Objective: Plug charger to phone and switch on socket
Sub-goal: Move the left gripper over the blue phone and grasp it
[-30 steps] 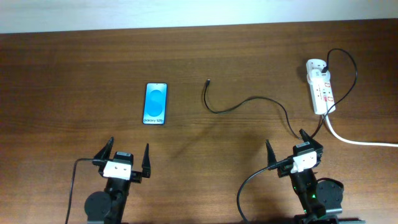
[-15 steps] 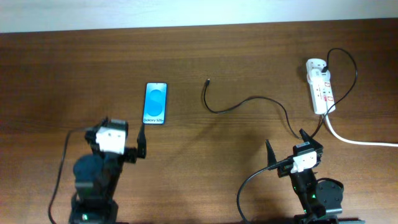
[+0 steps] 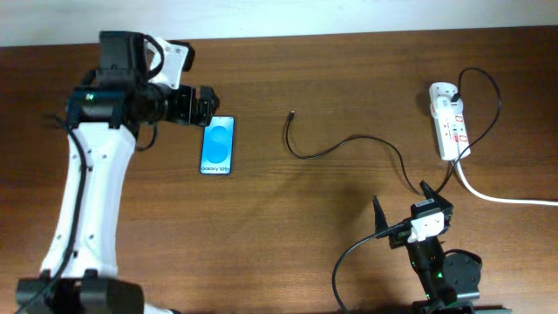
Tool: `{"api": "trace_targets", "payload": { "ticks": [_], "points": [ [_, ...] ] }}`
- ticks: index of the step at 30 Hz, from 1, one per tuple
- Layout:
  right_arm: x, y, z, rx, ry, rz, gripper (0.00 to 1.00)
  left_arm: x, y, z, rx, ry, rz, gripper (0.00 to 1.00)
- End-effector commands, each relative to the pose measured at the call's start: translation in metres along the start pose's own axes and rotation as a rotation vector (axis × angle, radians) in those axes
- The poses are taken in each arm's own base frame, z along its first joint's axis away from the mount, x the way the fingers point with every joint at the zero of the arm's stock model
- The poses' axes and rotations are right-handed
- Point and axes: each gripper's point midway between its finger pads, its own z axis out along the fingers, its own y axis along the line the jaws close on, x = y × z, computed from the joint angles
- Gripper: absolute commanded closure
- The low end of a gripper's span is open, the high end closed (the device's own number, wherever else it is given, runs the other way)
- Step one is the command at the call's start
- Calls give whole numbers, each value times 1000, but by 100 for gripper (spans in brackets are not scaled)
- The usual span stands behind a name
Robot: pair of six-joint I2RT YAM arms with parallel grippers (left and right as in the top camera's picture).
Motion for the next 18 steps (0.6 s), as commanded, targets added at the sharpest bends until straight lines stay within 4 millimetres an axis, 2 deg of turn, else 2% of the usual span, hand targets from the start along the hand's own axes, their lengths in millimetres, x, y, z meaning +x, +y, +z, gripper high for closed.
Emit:
{"api": "trace_targets", "payload": {
  "ticks": [1,4,5,6,8,13,15,16,18],
  "points": [
    [3,-1,0,5,5,-2,2,-5,-19,4,128,-7,1,1],
    [3,-1,0,5,5,-2,1,-18,-3,5,48,-58,23,1],
    [3,-1,0,5,5,-2,2,-19,1,8,30,-58,-18,1],
    [3,-1,0,5,5,-2,2,-14,16,14,-64,-29,-135,1],
    [3,-1,0,5,5,-2,2,1,39,23,-210,25,-257,1],
    [3,-1,0,5,5,-2,2,36,30,75,-212,199,-300,1],
    [3,-1,0,5,5,-2,2,58,19,108,-207,302,-276,1],
    [3,-1,0,5,5,-2,2,65,17,117,-223,330,-261,1],
    [3,-1,0,5,5,-2,2,84,21,136,-270,403,-239,1]
  ]
}}
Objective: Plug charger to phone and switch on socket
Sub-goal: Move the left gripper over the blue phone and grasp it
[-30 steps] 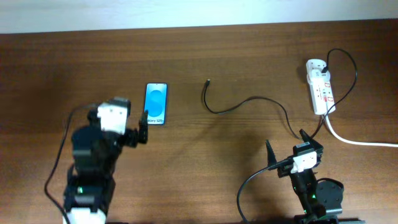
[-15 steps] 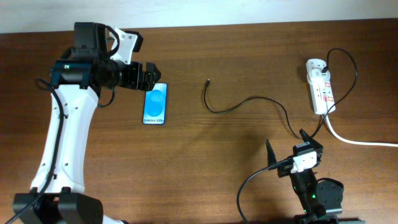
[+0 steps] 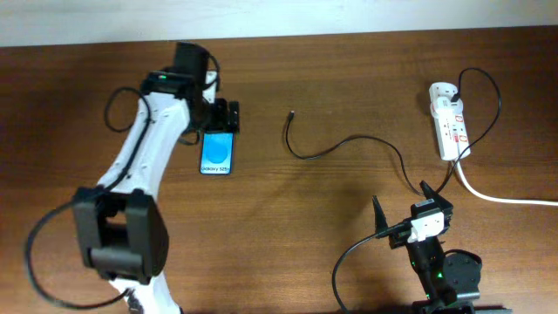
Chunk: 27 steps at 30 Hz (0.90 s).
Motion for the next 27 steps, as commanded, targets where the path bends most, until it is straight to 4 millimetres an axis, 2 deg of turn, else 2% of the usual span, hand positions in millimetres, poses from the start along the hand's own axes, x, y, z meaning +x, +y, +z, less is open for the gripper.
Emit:
{"api": "trace_targets", "payload": {
  "ticks": [1,5,8,13,27],
  "points": [
    [3,-1,0,5,5,-2,2,6,8,22,-74,50,-2,1],
    [3,-1,0,5,5,-2,2,12,21,45,-151,93,6,1],
    [3,-1,0,5,5,-2,2,24,14,65,-141,151,20,1],
    [3,-1,0,5,5,-2,2,25,13,86,-143,163,17,1],
    [3,-1,0,5,5,-2,2,13,15,95,-153,114,17,1]
  ]
}}
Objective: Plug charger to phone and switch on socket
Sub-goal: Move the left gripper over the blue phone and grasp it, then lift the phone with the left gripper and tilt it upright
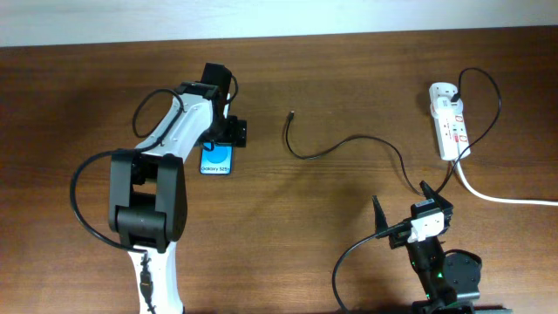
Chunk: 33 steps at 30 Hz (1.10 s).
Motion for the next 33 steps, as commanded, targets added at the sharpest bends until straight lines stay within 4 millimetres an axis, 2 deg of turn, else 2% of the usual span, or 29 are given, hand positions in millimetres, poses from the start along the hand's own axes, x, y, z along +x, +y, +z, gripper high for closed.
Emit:
{"api": "trace_targets", "payload": {
  "ticks": [1,12,17,21,24,25,28,29,31,33],
  "points": [
    [3,-1,0,5,5,-2,2,-5,1,2,-12,-14,-13,1],
    [3,-1,0,5,5,-2,2,-8,2,6,-11,-32,-17,1],
    [3,-1,0,5,5,-2,2,-10,12,8,-24,-32,-36,1],
    [3,-1,0,4,4,-2,2,4,5,36,3,41,-30,1],
    [3,-1,0,5,5,-2,2,6,3,40,13,51,-30,0],
    [3,-1,0,5,5,-2,2,6,3,40,13,52,-31,3],
    [3,-1,0,5,5,-2,2,6,3,40,17,55,-30,22],
    [3,-1,0,5,5,-2,2,8,2,40,19,59,-30,26],
    [3,-1,0,5,5,-2,2,8,3,39,18,63,-31,26],
    [3,-1,0,5,5,-2,2,4,3,28,18,65,-30,27]
  ]
}}
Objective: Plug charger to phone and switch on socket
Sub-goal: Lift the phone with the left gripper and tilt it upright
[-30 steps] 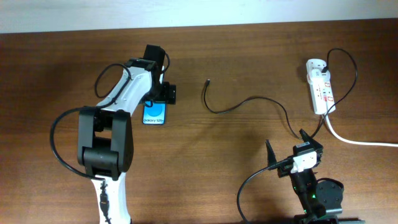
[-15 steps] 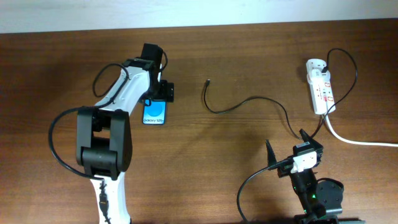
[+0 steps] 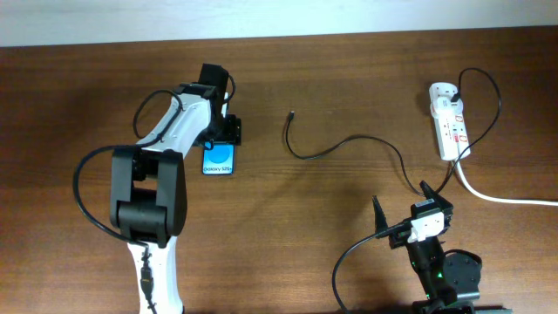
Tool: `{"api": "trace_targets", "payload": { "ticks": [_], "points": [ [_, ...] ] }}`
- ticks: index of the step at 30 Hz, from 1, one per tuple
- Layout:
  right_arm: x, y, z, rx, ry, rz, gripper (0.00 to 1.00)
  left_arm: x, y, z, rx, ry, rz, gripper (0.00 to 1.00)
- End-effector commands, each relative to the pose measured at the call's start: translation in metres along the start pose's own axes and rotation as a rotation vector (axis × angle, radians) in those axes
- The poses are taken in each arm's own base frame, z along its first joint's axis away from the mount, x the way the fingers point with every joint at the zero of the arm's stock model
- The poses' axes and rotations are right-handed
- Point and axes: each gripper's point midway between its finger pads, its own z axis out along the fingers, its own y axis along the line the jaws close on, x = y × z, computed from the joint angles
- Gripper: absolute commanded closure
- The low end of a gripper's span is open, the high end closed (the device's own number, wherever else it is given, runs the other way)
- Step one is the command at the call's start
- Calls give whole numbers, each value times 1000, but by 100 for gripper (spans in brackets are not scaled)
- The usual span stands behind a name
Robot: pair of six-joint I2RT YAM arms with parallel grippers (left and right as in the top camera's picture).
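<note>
The phone (image 3: 219, 160), its blue screen up, lies left of the table's middle. My left gripper (image 3: 225, 131) sits over the phone's far end and hides it; whether the fingers press on the phone is hidden by the wrist. The black charger cable (image 3: 349, 139) snakes across the table, its free plug tip (image 3: 291, 113) lying right of the phone. The cable's other end runs to the white socket strip (image 3: 449, 122) at the far right. My right gripper (image 3: 401, 201) stands open and empty at the near edge.
A thick white lead (image 3: 506, 199) runs from the socket strip off the right edge. The right arm's base (image 3: 440, 270) and its black wiring sit at the near right. The left arm (image 3: 148, 201) stretches from the near edge up to the phone.
My left gripper has shifted a little to the left over the phone's far end, and the phone sits very slightly to the right. The cable, the strip and the right arm are unchanged.
First my left gripper hovered left of the phone's far end. Then the arm had swung in and the gripper stood just above that end. Later it lay at the phone's far right corner, and now it covers the far end. The right arm stayed parked.
</note>
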Motion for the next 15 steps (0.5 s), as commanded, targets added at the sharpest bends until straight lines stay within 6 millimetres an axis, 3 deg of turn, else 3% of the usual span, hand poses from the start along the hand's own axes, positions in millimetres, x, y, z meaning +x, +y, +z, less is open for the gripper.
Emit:
{"api": "trace_targets", "payload": {
  "ticks": [1,6,11,15],
  "points": [
    [3,-1,0,4,4,-2,2,5,1,4,-12,63,0,28],
    [3,-1,0,4,4,-2,1,-19,-1,-43,-6,34,-2,30],
    [3,-1,0,4,4,-2,2,-25,-2,-50,-3,15,-2,31],
    [3,-1,0,4,4,-2,2,-62,-8,-97,21,-117,-6,29]
  ]
}}
